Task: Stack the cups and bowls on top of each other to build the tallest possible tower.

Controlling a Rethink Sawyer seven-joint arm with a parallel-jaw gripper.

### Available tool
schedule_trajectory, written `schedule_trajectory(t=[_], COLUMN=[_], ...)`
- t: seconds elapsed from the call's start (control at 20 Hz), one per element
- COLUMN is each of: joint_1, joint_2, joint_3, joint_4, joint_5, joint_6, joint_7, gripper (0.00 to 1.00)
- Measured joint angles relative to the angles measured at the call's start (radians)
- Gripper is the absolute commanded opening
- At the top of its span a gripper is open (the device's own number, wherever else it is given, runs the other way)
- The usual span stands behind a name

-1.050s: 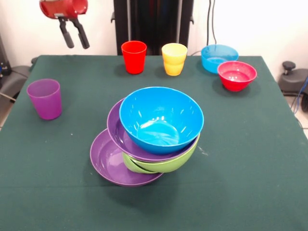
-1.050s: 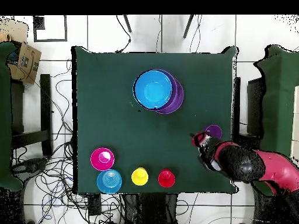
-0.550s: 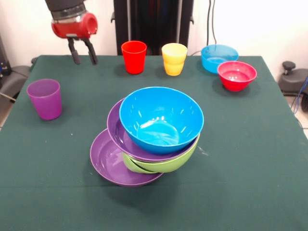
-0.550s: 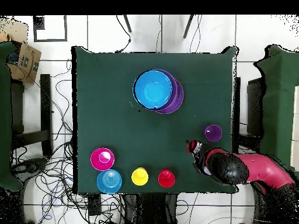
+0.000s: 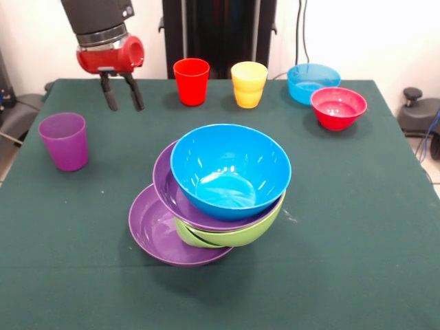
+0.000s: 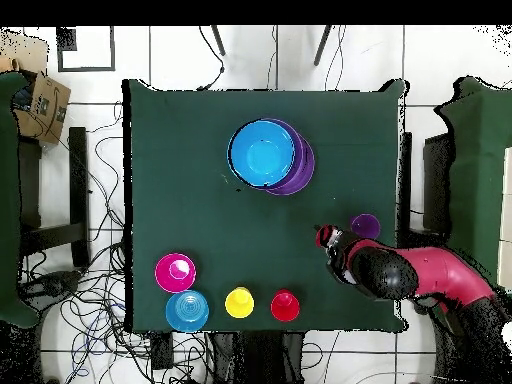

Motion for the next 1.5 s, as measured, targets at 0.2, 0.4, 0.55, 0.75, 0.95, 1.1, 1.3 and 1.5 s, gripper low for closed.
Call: schedule_trajectory(t=[0.2,0.4,0.55,0.75,0.95,1.1,1.3,1.5], joint_1=[-0.010,-0.023,-0.039,-0.040,-0.039,-0.038,-0.038,-0.037], joint_2=[-0.001,-0.018,-0.072,-0.104,-0.141,-0.143,-0.133,-0.114], joint_3=[0.020,0.041,0.073,0.091,0.115,0.118,0.118,0.118], joint_4=[-0.025,-0.032,-0.048,-0.072,-0.125,-0.148,-0.179,-0.193], joint_5=[0.026,0.064,0.132,0.167,0.200,0.199,0.196,0.189], joint_6=[0.004,0.034,0.130,0.208,0.318,0.326,0.326,0.321], joint_7=[0.000,0.000,-0.009,-0.029,-0.086,-0.107,-0.130,-0.131], gripper=[1.00,1.00,1.00,1.00,1.00,1.00,1.00,1.00])
